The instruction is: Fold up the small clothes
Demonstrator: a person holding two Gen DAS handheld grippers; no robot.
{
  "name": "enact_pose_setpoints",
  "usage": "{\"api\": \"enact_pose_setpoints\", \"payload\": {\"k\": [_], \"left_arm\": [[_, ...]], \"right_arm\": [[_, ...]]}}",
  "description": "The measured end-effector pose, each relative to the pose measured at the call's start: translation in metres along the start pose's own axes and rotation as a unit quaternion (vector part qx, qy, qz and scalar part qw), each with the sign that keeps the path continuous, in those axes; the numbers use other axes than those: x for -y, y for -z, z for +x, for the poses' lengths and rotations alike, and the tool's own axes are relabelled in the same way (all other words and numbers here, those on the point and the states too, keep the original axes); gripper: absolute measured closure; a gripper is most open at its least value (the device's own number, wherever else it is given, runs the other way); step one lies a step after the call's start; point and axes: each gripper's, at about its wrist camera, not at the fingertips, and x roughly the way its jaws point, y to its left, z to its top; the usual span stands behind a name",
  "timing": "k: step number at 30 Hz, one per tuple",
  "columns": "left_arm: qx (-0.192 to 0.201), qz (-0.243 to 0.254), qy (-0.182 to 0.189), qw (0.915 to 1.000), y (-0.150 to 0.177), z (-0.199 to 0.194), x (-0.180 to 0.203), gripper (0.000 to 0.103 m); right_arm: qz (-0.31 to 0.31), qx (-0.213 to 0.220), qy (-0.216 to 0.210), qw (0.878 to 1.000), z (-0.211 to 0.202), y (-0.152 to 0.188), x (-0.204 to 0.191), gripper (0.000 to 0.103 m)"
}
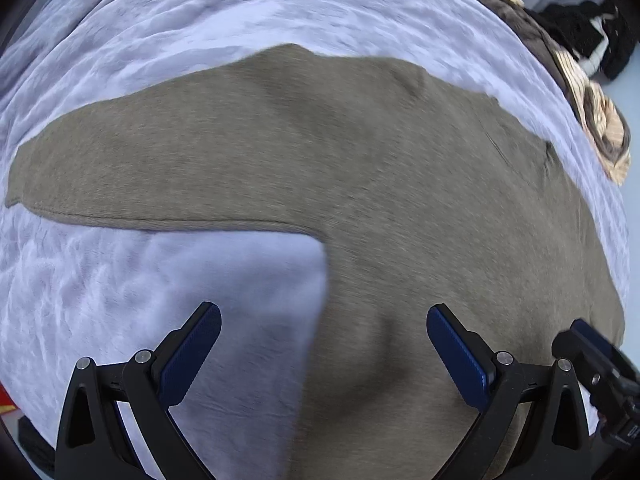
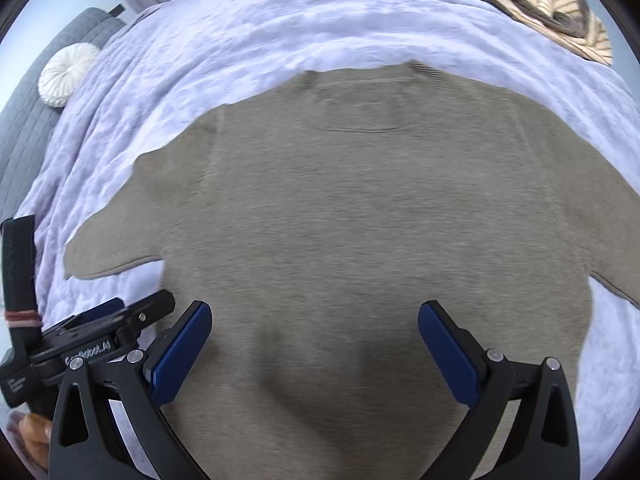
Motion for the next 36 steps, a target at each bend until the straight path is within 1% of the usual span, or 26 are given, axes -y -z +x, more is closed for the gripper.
{"api": "enact_pose_setpoints", "payload": {"k": [3, 6, 8, 10, 11, 13, 14, 15, 16, 17, 18, 19, 21, 24, 27, 29, 31, 34, 36], "left_arm": [[0.023, -0.043, 0.009, 0.9988, -0.007, -0.006, -0.052, 0.0], [0.049, -0.101, 0.003, 0.9937, -0.007, -0.01, -0.112, 0.0], [0.066, -0.147, 0.001, 0.987, -0.009, -0.009, -0.157, 0.0], [0.071, -0.183, 0.003, 0.9805, -0.012, -0.001, -0.19, 0.0], [0.07, -0.201, 0.011, 0.9771, -0.015, 0.004, -0.206, 0.0], [0.072, -0.228, 0.031, 0.9705, -0.023, 0.011, -0.229, 0.0], [0.081, -0.233, 0.031, 0.9687, -0.027, 0.01, -0.233, 0.001], [0.094, -0.233, 0.022, 0.9676, -0.028, 0.006, -0.234, 0.011], [0.105, -0.228, 0.004, 0.968, -0.036, 0.002, -0.235, 0.035], [0.109, -0.221, -0.01, 0.9692, -0.043, 0.001, -0.237, 0.049], [0.11, -0.214, -0.022, 0.9704, -0.048, 0.001, -0.236, 0.068], [0.117, -0.208, -0.015, 0.971, -0.052, 0.0, -0.236, 0.081], [0.125, -0.196, 0.003, 0.9726, -0.06, -0.002, -0.227, 0.087], [0.154, -0.158, 0.027, 0.975, -0.067, -0.018, -0.203, 0.087], [0.186, -0.097, 0.066, 0.9756, -0.072, -0.045, -0.16, 0.087], [0.203, -0.044, 0.092, 0.9738, -0.08, -0.059, -0.117, 0.087], [0.209, 0.008, 0.126, 0.9697, -0.085, -0.067, -0.065, 0.087], [0.198, 0.068, 0.178, 0.9615, -0.08, -0.068, 0.01, 0.087], [0.18, 0.11, 0.19, 0.9589, -0.067, -0.059, 0.063, 0.087]], "right_arm": [[-0.032, -0.028, -0.012, 0.999, 0.009, 0.003, -0.022, 0.0], [-0.062, -0.034, -0.008, 0.997, 0.014, 0.009, -0.041, 0.0], [-0.072, -0.04, -0.013, 0.996, 0.016, 0.013, -0.049, 0.0], [-0.076, -0.048, -0.015, 0.996, 0.02, 0.016, -0.056, 0.0], [-0.079, -0.052, -0.015, 0.995, 0.022, 0.017, -0.059, 0.0], [-0.084, -0.06, -0.013, 0.995, 0.026, 0.02, -0.063, 0.0], [-0.085, -0.064, -0.012, 0.994, 0.03, 0.02, -0.066, 0.0], [-0.086, -0.066, -0.012, 0.994, 0.032, 0.019, -0.067, 0.0], [-0.087, -0.071, -0.012, 0.994, 0.034, 0.021, -0.069, 0.0], [-0.087, -0.074, -0.013, 0.993, 0.034, 0.023, -0.069, 0.0], [-0.087, -0.076, -0.014, 0.993, 0.036, 0.022, -0.07, 0.0], [-0.087, -0.079, -0.015, 0.993, 0.037, 0.023, -0.071, 0.0], [-0.084, -0.081, -0.021, 0.993, 0.037, 0.024, -0.072, 0.0], [-0.08, -0.071, -0.033, 0.994, 0.032, 0.024, -0.069, 0.0], [-0.069, -0.054, -0.048, 0.995, 0.024, 0.024, -0.06, 0.0], [-0.054, -0.039, -0.056, 0.996, 0.018, 0.024, -0.05, 0.0], [-0.037, -0.023, -0.063, 0.997, 0.01, 0.023, -0.036, 0.0], [-0.015, 0.0, -0.063, 0.998, -0.002, 0.022, -0.015, 0.0], [0.0, 0.012, -0.057, 0.998, -0.01, 0.02, 0.0, 0.0]]}}
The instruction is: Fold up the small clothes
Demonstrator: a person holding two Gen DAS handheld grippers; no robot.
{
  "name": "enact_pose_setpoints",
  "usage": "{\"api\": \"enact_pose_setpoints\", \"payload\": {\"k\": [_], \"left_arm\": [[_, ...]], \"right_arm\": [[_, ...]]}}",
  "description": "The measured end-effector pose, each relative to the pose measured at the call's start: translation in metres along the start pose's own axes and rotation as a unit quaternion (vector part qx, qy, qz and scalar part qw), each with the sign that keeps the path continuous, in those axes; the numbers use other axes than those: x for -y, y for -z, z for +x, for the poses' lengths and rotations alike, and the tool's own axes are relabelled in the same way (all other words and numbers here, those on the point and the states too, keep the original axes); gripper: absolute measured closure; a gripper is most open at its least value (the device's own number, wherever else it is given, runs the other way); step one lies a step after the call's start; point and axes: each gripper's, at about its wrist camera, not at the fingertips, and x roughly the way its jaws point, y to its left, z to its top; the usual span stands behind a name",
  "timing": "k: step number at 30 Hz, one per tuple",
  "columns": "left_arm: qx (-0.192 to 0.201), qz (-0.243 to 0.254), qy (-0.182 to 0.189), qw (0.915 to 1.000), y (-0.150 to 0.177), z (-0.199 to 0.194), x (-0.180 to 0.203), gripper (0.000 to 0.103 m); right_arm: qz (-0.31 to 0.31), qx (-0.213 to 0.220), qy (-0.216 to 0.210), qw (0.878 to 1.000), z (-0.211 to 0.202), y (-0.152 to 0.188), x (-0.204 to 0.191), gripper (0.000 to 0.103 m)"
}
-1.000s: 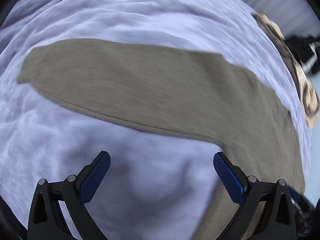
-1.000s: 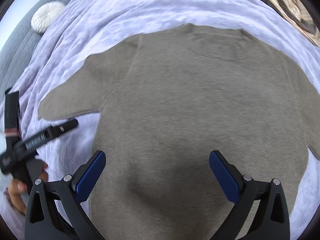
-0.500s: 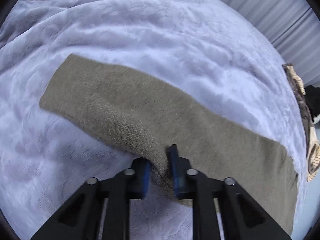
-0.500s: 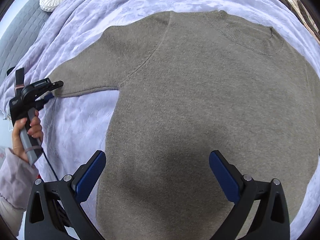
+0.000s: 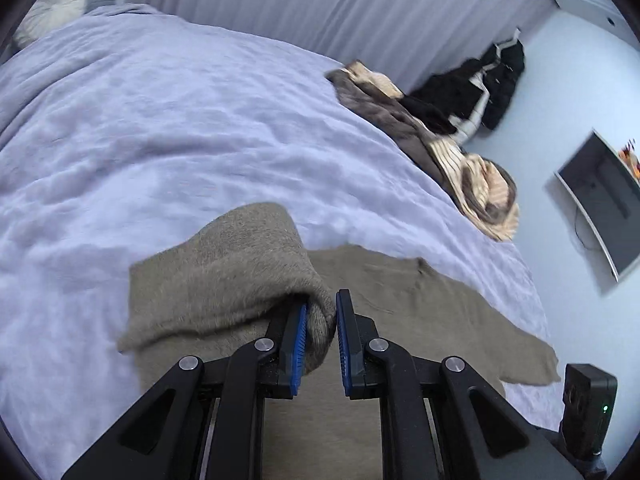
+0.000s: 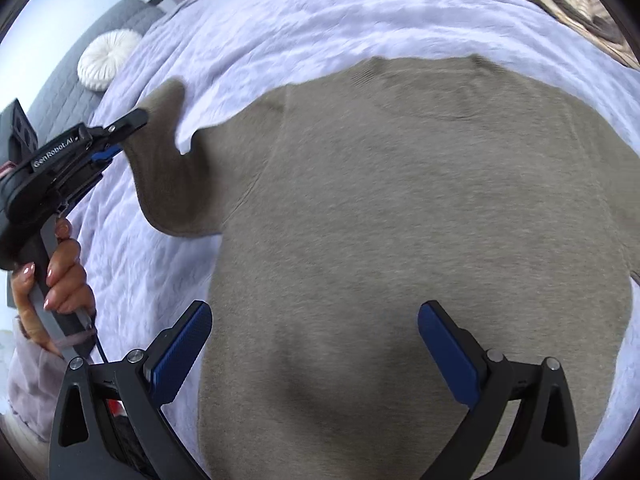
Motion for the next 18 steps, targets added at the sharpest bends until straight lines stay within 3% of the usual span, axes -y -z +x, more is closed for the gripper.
{"api": "enact_pose_setpoints", "payload": {"k": [3, 8, 14, 18], "left_arm": [[-0.055, 0.024, 0.032, 0.9977, 0.018, 0.045, 0.05, 0.087], [-0.118, 0.059, -0.006, 0.9912, 0.052, 0.087, 0.08, 0.087], [-0.17, 0.018, -0.031, 0.9848, 0.066, 0.081, 0.044, 0.086], [-0.143, -0.012, -0.093, 0.9852, 0.067, 0.041, 0.003, 0.086]], "right_arm": [[0.043, 0.015, 0.01, 0.999, -0.012, 0.0, 0.033, 0.0], [0.108, 0.018, 0.041, 0.993, -0.023, 0.004, 0.09, 0.0], [0.092, 0.011, 0.065, 0.994, -0.02, -0.008, 0.105, 0.0], [-0.013, 0.023, 0.064, 0.998, -0.009, -0.037, 0.061, 0.0]]}}
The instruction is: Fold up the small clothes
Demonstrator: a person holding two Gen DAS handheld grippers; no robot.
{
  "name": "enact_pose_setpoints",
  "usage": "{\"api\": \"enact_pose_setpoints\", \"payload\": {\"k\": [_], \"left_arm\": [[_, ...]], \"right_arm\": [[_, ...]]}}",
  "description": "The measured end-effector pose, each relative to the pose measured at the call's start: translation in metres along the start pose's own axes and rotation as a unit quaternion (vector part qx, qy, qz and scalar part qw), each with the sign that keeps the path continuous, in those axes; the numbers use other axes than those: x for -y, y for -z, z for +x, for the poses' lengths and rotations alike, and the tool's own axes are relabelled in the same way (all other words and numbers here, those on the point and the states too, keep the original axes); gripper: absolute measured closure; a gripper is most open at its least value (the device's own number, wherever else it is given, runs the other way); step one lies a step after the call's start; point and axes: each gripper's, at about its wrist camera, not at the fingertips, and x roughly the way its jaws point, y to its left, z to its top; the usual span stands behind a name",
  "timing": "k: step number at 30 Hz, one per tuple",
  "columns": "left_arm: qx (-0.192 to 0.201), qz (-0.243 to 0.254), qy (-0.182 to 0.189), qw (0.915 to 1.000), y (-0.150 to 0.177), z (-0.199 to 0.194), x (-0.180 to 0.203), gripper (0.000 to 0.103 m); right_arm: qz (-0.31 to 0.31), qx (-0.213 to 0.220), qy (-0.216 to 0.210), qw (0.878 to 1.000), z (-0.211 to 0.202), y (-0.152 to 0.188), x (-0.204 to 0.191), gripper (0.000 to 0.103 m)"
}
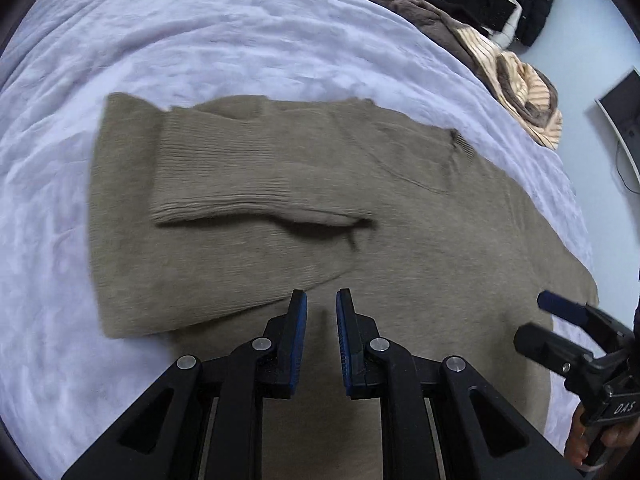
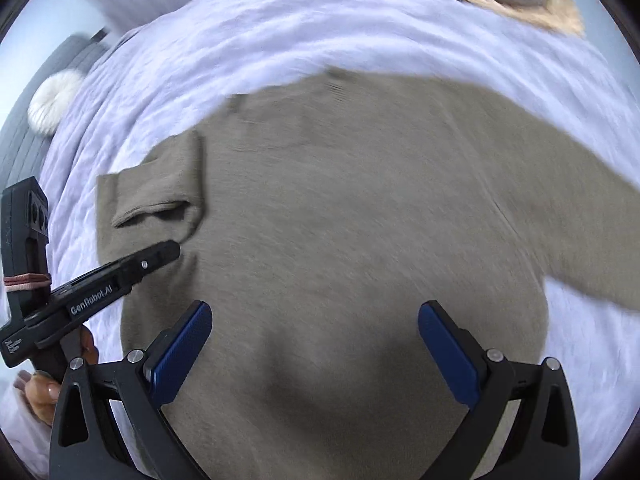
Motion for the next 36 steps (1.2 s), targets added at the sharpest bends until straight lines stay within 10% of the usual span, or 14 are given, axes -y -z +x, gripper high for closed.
{"api": "enact_pose_setpoints", "payload": {"k": [9, 12, 14, 19, 26, 32, 36], "left_arm": [[-0.012, -0.049, -0.084, 0.9951, 0.025, -0.006, -0.079, 0.086], [-0.029, -0.033, -0.101, 0.994, 0.032, 0.004, -0.077, 0.086], [-0.018, -0.041, -0.095, 0.9945, 0.035, -0.001, -0.079, 0.086], [0.007, -0.071, -0.089, 0.9935, 0.033, -0.014, -0.09, 0.086], [0.001, -0.063, -0.093, 0.9937, 0.018, -0.008, -0.085, 0.086], [-0.007, -0.041, -0.109, 0.9931, 0.006, -0.003, -0.064, 0.086], [-0.009, -0.039, -0.11, 0.9931, 0.002, -0.004, -0.057, 0.086]], "right_arm": [[-0.308, 0.039, 0.11, 0.944, 0.09, -0.044, -0.154, 0.018], [-0.323, 0.002, 0.135, 0.937, 0.129, -0.054, -0.162, 0.071], [-0.245, 0.027, 0.095, 0.964, 0.11, -0.066, -0.143, 0.088], [-0.008, 0.083, -0.032, 0.996, 0.043, -0.07, -0.05, 0.092], [0.241, 0.032, -0.109, 0.964, 0.051, -0.018, 0.079, 0.086], [0.212, 0.04, -0.078, 0.973, 0.045, -0.005, 0.082, 0.05], [0.066, 0.042, 0.039, 0.996, 0.044, -0.028, 0.039, 0.048]]}}
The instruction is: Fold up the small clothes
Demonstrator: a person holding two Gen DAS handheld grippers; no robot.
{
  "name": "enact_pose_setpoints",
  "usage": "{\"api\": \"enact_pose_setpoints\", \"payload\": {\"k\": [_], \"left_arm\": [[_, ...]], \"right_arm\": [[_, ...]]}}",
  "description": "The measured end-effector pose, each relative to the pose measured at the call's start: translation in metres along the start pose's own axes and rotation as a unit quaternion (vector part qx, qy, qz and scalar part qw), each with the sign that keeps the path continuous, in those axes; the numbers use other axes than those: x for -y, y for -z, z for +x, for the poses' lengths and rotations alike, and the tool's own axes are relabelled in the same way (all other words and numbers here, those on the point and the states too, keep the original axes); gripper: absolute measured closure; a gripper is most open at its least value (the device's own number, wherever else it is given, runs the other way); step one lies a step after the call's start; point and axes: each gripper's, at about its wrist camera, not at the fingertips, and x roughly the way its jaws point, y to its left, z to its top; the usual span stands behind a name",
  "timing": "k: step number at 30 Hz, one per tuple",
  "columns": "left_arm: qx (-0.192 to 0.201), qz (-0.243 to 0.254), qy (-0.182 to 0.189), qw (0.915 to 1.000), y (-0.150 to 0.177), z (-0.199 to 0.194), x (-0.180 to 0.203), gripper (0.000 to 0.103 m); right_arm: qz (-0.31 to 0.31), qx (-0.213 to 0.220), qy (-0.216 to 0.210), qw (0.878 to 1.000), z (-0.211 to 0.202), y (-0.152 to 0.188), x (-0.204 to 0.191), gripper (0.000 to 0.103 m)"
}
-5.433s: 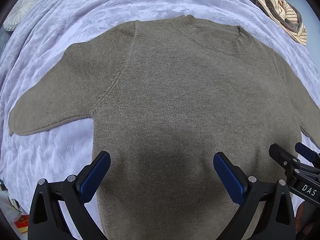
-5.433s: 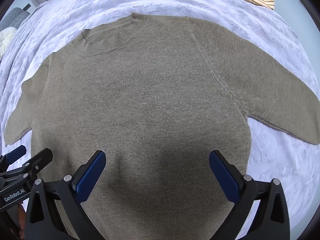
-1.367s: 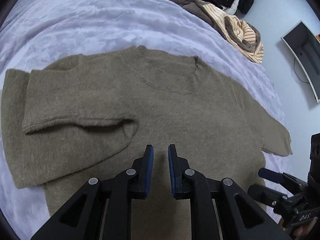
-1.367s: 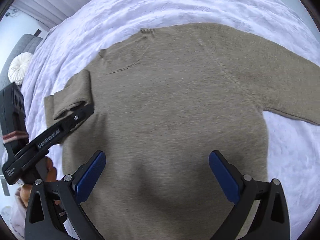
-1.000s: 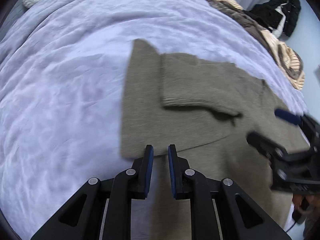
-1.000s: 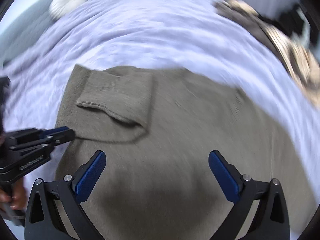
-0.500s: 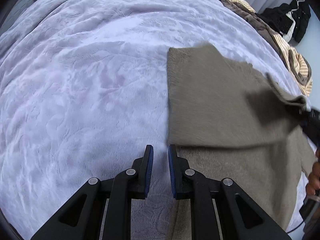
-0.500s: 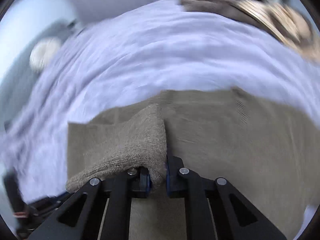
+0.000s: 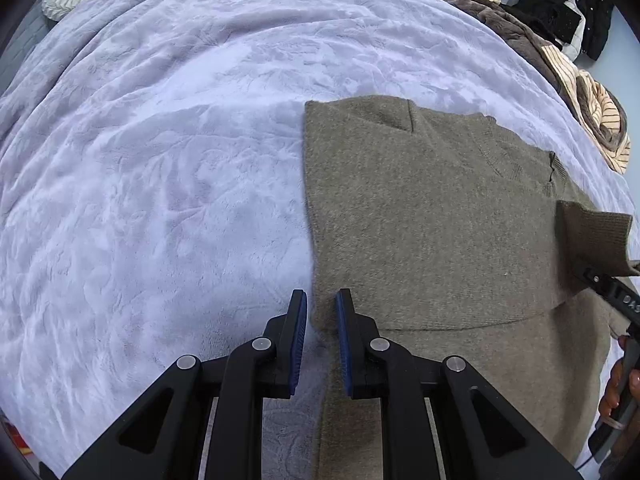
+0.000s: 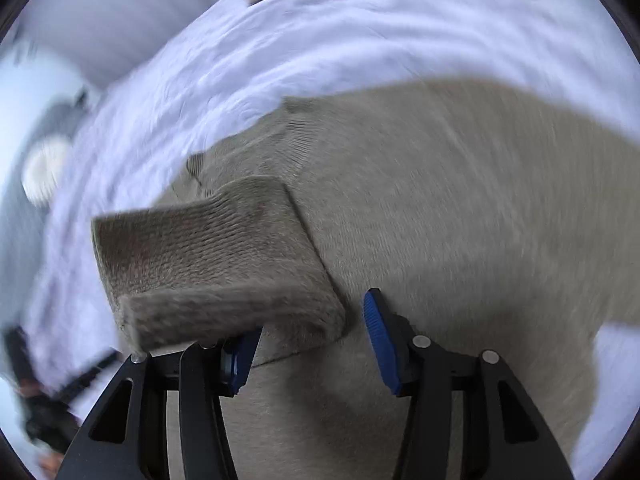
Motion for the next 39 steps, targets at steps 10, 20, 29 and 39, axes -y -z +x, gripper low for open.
{"api": "enact_pose_setpoints", "payload": {"k": [10, 20, 29, 39], "left_arm": [[-0.022, 0.006, 0.004, 0.9997, -0.002, 0.007, 0.01, 0.077], [-0.017, 0.026, -0.016, 0.9994, -0.002, 0.008, 0.027, 0.001], [-0.022, 0.024, -0.017, 0.9993, -0.001, 0.007, 0.023, 0.001], [-0.01, 0.036, 0.019, 0.9991, 0.007, 0.002, 0.045, 0.001]], "right_arm": [[0.367, 0.04, -0.153, 0.917, 0.005, 0.021, 0.124, 0.054], [0.312, 0.004, -0.179, 0.933, -0.01, 0.042, 0.104, 0.039], [0.299, 0.001, -0.158, 0.941, 0.017, 0.01, 0.096, 0.051], [0.341, -0.008, -0.183, 0.922, 0.005, 0.045, 0.125, 0.087]]}}
